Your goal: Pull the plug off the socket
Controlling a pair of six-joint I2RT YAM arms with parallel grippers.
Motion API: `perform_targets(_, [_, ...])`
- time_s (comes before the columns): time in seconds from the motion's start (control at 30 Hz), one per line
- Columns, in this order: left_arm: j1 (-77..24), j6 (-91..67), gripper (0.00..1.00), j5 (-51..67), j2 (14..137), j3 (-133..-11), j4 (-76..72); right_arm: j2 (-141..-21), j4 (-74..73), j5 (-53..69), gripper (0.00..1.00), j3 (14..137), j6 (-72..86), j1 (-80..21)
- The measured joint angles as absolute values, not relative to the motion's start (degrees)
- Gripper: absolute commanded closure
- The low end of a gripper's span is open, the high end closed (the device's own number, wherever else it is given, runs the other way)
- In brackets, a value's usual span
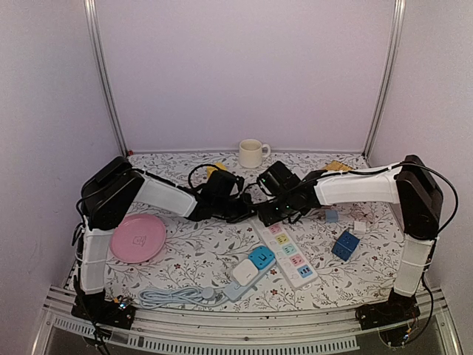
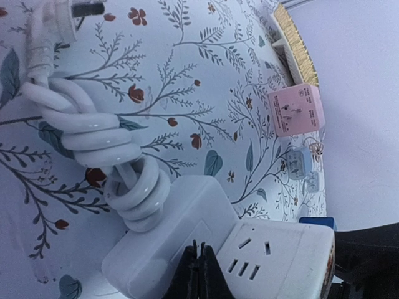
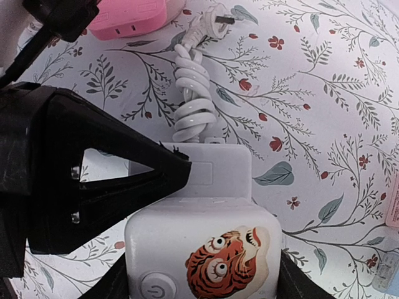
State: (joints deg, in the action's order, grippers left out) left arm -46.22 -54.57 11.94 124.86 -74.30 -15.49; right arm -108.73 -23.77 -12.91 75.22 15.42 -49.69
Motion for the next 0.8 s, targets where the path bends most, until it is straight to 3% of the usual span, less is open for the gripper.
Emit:
perform_targets(0.5, [-46.35, -54.70, 1.00, 11.99, 124.86, -72.99, -17.39, -107.53, -23.53, -7.07, 0.94, 74.26, 15.88, -47.31])
perform_targets(0.8, [-46.35, -54.70, 1.00, 11.99, 124.86, -72.79, -17.76, -107.53, -24.12, -14.92, 0.95, 74.74, 15.53, -50.89])
